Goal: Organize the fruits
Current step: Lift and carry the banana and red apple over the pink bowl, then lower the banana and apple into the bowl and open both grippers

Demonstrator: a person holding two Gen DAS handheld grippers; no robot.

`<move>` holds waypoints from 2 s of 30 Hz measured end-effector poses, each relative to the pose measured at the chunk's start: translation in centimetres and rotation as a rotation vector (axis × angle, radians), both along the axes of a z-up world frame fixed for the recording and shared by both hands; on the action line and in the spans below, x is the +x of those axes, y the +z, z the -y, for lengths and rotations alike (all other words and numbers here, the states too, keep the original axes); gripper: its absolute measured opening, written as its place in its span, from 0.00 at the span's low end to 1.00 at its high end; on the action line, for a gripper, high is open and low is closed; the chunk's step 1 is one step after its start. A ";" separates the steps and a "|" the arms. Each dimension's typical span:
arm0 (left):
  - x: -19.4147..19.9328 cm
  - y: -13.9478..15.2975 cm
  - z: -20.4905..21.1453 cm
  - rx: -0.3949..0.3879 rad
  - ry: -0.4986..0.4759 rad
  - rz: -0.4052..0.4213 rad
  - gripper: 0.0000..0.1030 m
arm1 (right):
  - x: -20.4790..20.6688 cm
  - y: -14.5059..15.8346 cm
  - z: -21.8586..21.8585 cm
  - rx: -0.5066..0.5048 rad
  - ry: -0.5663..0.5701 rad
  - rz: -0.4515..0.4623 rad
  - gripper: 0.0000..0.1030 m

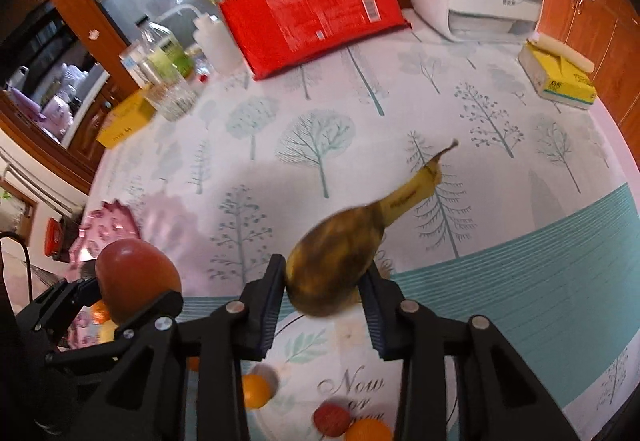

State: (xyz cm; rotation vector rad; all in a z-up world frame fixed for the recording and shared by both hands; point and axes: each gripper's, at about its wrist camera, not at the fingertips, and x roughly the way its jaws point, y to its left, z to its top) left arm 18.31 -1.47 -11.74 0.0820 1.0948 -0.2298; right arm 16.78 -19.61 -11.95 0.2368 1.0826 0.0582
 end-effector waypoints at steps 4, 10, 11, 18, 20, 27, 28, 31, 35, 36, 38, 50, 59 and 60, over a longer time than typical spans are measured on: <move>-2.0 2.7 -2.9 -0.018 0.034 0.039 0.66 | -1.8 3.4 -1.7 0.011 0.034 0.069 0.35; -4.9 5.5 -8.7 -0.004 0.104 0.074 0.66 | -4.1 7.3 -5.6 0.047 0.122 0.120 0.35; -5.3 5.6 -9.7 -0.001 0.115 0.076 0.66 | -4.5 7.7 -6.4 0.054 0.137 0.124 0.35; -8.1 5.2 -16.0 0.041 0.177 0.063 0.67 | -5.9 8.7 -12.6 0.112 0.238 0.099 0.35; -8.6 4.5 -17.6 0.049 0.189 0.053 0.67 | -5.9 8.2 -14.2 0.117 0.250 0.083 0.35; -9.5 2.1 -21.0 0.060 0.178 0.012 0.67 | -5.5 6.0 -18.3 0.140 0.249 -0.009 0.35; -9.5 1.7 -21.1 0.057 0.171 0.007 0.67 | -5.4 5.8 -18.8 0.139 0.242 -0.020 0.35; -9.2 0.7 -21.5 0.054 0.146 -0.007 0.67 | -5.1 5.1 -19.8 0.135 0.221 -0.047 0.35; -8.3 -0.9 -21.6 0.044 0.108 -0.035 0.67 | -4.4 3.9 -20.7 0.104 0.187 -0.083 0.35; -8.0 -1.3 -21.6 0.037 0.097 -0.044 0.67 | -4.0 3.4 -21.1 0.080 0.177 -0.095 0.35; -7.5 -2.0 -21.4 0.023 0.072 -0.059 0.67 | -3.4 2.7 -21.7 0.050 0.166 -0.111 0.35; -5.1 -4.2 -21.0 -0.012 0.000 -0.085 0.67 | 3.0 -0.6 -26.5 -0.112 0.181 -0.114 0.35; -4.1 -5.3 -22.0 -0.047 0.022 -0.119 0.67 | 3.9 -2.2 -26.9 -0.064 0.195 -0.122 0.42; -4.1 -5.3 -21.9 -0.045 0.024 -0.121 0.67 | 3.9 -2.4 -26.8 -0.062 0.194 -0.122 0.42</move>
